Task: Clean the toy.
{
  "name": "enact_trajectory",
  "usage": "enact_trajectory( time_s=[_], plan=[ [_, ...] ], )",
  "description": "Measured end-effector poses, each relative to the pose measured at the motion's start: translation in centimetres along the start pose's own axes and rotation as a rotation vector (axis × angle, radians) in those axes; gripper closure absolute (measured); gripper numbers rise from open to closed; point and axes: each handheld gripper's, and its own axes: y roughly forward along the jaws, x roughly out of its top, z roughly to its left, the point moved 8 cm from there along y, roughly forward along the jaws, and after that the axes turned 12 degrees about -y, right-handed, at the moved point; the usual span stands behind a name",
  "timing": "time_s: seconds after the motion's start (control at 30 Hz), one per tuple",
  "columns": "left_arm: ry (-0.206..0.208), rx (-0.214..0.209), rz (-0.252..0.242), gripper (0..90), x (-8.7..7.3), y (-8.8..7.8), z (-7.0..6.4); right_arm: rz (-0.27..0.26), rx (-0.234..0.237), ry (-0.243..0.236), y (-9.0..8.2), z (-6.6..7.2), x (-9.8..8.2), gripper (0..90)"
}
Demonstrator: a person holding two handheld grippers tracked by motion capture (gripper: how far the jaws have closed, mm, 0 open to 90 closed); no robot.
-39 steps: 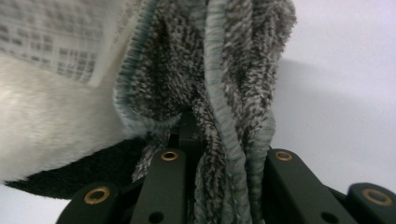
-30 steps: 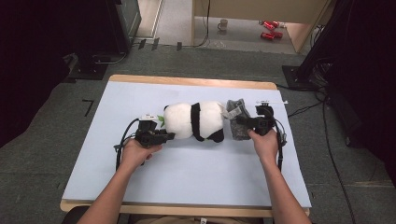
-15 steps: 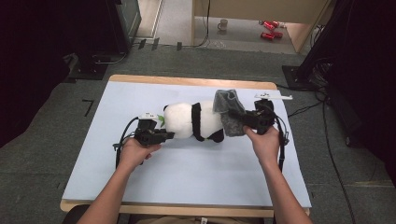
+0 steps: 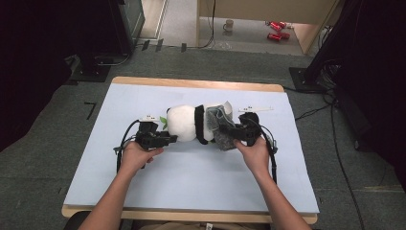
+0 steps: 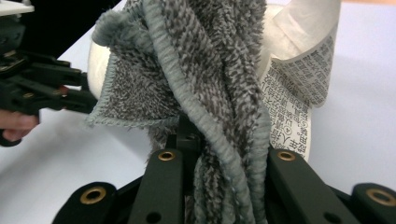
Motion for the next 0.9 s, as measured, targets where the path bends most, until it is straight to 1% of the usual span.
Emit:
enact_trajectory(
  time_s=[0.03, 0.1, 0.13, 0.2, 0.23, 0.27, 0.3, 0.33, 0.37, 0.4, 0.43, 0.5, 0.53, 0.57, 0.6, 0.63, 0.67, 0.7, 0.73, 0.77, 0.8, 0.83, 0.87, 0.9],
  plan=[
    [0.022, 0.002, -0.016, 48.0, 0.1, -0.2, 0.0, -0.007, -0.002, -0.002, 0.2, -0.1, 0.1, 75.2],
    [0.037, -0.014, -0.054, 44.3, 0.3, -0.8, 0.1, -0.02, -0.002, -0.007, 0.4, -0.1, 0.5, 75.3],
    [0.037, -0.014, -0.054, 42.6, 0.3, -0.8, 0.1, -0.02, -0.002, -0.007, 0.4, -0.1, 0.5, 75.3],
    [0.04, -0.038, -0.092, 40.5, 0.5, -1.6, 0.3, -0.022, -0.012, -0.018, 0.7, -0.2, 1.3, 75.3],
    [0.042, -0.045, -0.101, 39.2, 0.6, -1.7, 0.4, -0.022, -0.017, -0.023, 0.8, -0.3, 1.5, 75.2],
    [0.042, -0.055, -0.109, 38.0, 0.6, -1.8, 0.4, -0.02, -0.02, -0.027, 0.8, -0.3, 1.8, 75.3],
    [0.042, -0.055, -0.109, 37.1, 0.6, -1.8, 0.4, -0.019, -0.02, -0.025, 0.9, -0.5, 2.1, 75.2],
    [0.038, -0.087, -0.122, 36.1, 0.7, -1.7, 0.4, -0.022, -0.018, -0.025, 1.1, -0.6, 2.4, 75.2],
    [0.038, -0.087, -0.122, 35.2, 0.7, -1.7, 0.4, -0.022, -0.018, -0.025, 1.1, -0.6, 2.4, 75.2],
    [0.048, -0.108, -0.131, 34.6, 0.9, -1.7, 0.3, -0.026, -0.014, -0.015, 1.3, -0.8, 2.9, 74.9],
    [0.057, -0.098, -0.131, 34.2, 1.1, -1.7, 0.4, -0.029, -0.009, -0.013, 1.5, -0.9, 3.1, 74.8],
    [0.061, -0.098, -0.137, 32.7, 1.3, -1.7, 0.4, -0.032, -0.007, -0.012, 1.6, -1.0, 3.3, 74.5],
    [0.079, -0.097, -0.145, 32.5, 1.6, -1.7, 0.4, -0.035, -0.008, -0.012, 1.8, -1.3, 3.7, 74.4],
    [0.079, -0.097, -0.145, 32.5, 1.6, -1.7, 0.4, -0.035, -0.008, -0.012, 1.8, -1.3, 3.7, 74.4],
    [0.1, -0.092, -0.151, 32.6, 1.8, -1.7, 0.4, -0.036, -0.002, -0.005, 2.1, -1.7, 4.0, 74.4],
    [0.127, -0.098, -0.162, 32.6, 1.9, -1.7, 0.3, -0.036, -0.002, -0.005, 2.1, -1.7, 4.0, 74.4],
    [0.183, -0.13, -0.186, 33.2, 2.3, -1.7, -0.2, -0.041, 0.003, 0.003, 2.3, -2.1, 4.3, 74.4],
    [0.183, -0.13, -0.186, 33.3, 2.3, -1.7, -0.2, -0.041, 0.003, 0.003, 2.3, -2.1, 4.3, 74.4],
    [0.232, -0.116, -0.185, 33.4, 2.5, -1.5, -0.6, -0.037, 0.006, 0.009, 2.4, -2.3, 4.3, 74.4],
    [0.241, -0.105, -0.17, 33.5, 2.5, -1.3, -0.6, -0.037, 0.008, 0.01, 2.4, -2.4, 4.4, 74.4],
    [0.261, -0.079, -0.161, 33.4, 2.5, -1.1, -0.4, -0.034, 0.009, 0.008, 2.5, -2.5, 4.5, 74.3],
    [0.261, -0.079, -0.161, 33.3, 2.5, -1.1, -0.4, -0.034, 0.009, 0.008, 2.5, -2.5, 4.5, 74.3],
    [0.277, -0.056, -0.16, 33.3, 2.5, -0.9, -0.2, -0.031, 0.009, 0.003, 2.5, -2.6, 4.6, 74.3],
    [0.28, -0.048, -0.162, 33.3, 2.5, -0.7, -0.1, -0.031, 0.009, 0.003, 2.5, -2.6, 4.6, 74.3]
  ],
)
